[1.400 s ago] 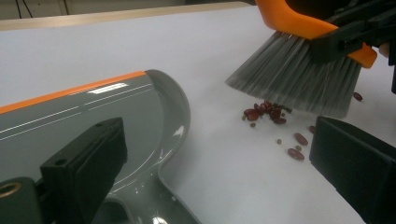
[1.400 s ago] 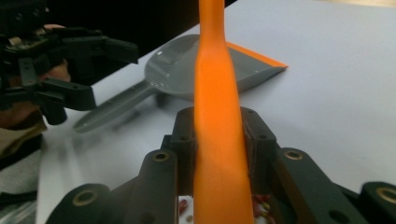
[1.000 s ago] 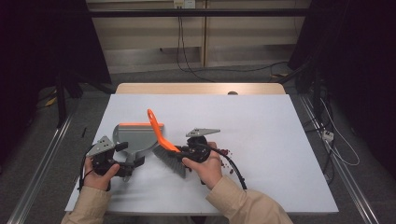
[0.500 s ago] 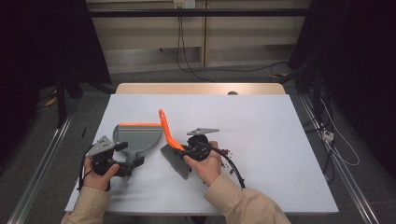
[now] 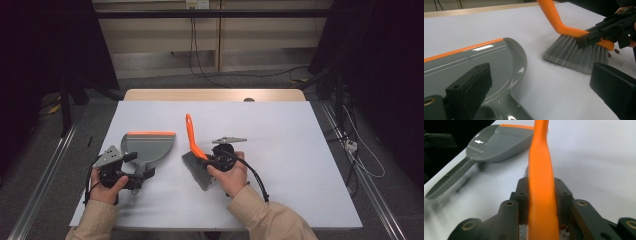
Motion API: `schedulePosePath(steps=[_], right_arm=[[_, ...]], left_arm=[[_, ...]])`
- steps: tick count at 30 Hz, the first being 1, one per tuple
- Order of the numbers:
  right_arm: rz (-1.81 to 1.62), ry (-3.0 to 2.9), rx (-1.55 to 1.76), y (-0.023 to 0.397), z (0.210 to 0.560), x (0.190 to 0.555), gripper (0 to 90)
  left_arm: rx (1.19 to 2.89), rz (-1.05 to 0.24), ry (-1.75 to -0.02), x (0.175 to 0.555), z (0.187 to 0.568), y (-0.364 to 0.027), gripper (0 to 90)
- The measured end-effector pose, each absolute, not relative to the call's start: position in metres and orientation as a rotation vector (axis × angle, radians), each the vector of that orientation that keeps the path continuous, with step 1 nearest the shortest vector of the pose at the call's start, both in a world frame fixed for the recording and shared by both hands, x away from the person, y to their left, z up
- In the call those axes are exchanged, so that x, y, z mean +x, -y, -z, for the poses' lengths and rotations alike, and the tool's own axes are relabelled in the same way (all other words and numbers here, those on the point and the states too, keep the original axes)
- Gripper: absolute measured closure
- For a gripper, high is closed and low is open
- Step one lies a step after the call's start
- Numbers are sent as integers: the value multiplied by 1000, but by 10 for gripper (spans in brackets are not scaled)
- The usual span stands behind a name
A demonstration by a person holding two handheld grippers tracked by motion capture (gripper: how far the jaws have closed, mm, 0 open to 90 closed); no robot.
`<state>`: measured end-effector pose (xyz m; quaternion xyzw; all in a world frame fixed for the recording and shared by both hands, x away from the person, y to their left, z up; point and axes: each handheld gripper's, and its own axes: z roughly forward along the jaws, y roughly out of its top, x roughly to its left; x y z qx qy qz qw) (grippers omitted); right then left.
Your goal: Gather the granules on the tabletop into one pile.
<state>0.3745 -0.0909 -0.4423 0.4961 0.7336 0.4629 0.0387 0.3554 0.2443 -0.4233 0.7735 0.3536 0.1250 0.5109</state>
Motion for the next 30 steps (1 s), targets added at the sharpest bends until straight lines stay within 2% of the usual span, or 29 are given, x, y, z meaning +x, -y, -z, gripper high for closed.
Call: schedulePosePath(steps=[30], right_arm=[[-1409,-2142,1629,143,440,370,705]], left_arm=[[1863,-300,-849,355,423,-243,40]])
